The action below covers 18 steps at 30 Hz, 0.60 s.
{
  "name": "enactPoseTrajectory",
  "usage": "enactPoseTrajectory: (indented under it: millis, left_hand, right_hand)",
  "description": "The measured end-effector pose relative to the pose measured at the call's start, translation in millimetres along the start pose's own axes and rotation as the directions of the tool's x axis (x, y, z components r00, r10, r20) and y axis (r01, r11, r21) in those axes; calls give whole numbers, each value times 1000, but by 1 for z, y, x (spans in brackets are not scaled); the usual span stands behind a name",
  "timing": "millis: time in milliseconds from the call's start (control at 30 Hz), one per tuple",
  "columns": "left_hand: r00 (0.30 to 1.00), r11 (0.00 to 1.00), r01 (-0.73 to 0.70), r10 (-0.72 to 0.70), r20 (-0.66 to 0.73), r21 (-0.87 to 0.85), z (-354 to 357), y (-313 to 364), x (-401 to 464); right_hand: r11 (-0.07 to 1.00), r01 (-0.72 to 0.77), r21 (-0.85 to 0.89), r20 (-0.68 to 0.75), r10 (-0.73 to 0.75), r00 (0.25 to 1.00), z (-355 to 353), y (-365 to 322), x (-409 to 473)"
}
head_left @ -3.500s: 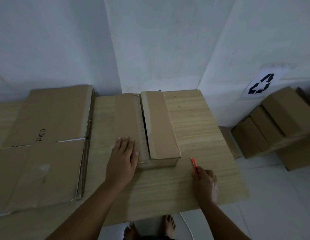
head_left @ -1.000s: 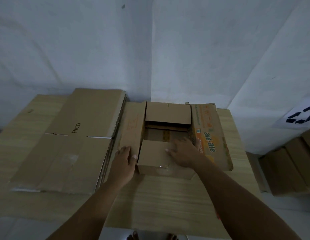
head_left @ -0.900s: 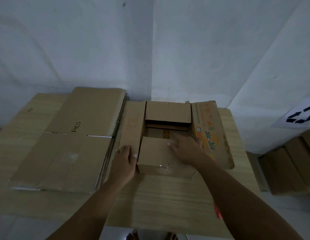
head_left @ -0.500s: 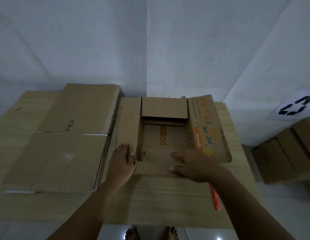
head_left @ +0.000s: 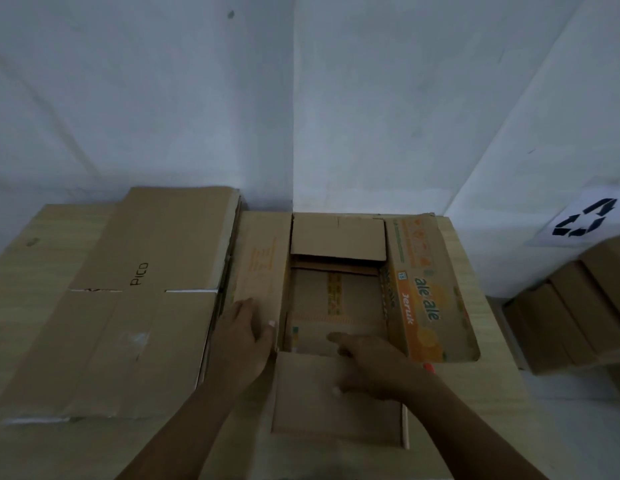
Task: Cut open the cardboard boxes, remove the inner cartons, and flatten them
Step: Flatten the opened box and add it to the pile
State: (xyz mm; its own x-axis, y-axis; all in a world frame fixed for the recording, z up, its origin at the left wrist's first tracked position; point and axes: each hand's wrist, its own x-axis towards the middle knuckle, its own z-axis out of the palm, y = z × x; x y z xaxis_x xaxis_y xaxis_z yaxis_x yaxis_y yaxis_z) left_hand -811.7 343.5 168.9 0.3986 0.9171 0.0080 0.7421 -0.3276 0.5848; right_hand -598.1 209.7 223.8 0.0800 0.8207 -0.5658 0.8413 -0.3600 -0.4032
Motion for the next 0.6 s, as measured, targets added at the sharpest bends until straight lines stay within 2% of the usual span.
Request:
enactPoseTrajectory:
  millis: [33, 133, 233, 267, 333, 467, 533, 600]
  left_hand:
    - [999, 1000, -24, 24, -24, -8, -2, 3, 5]
    - [996, 996, -84, 83, -41, -19, -2, 21, 21]
    - [992, 992, -121, 123, -37, 35, 5, 41, 42]
    - [994, 993, -109, 110, -16, 50, 7, 45, 48]
    - [998, 993, -52, 48, 40, 110, 16, 48, 58]
    - [996, 965, -7, -15, 83, 261, 36, 40, 69]
    - [992, 963, 25, -57, 112, 269, 42, 37, 72]
    - [987, 967, 61, -95, 128, 248, 44, 34, 74]
  right_hand:
    - [999, 14, 39, -40, -12, 999, -7, 1, 2]
    - [976, 11, -219, -338, -86, 937, -30, 6, 23]
    - [996, -59, -70, -605, 5, 796, -59, 15, 54]
    - [994, -81, -78, -636, 13, 771, -68, 19, 66]
    - [974, -141, -178, -639, -6, 769, -80, 32, 89]
    - [885, -195, -422, -553, -81, 829, -100, 55, 125]
    - [824, -170, -540, -519, -167, 839, -110, 66, 133]
    - [822, -111, -559, -577, -289, 764, -118, 73, 134]
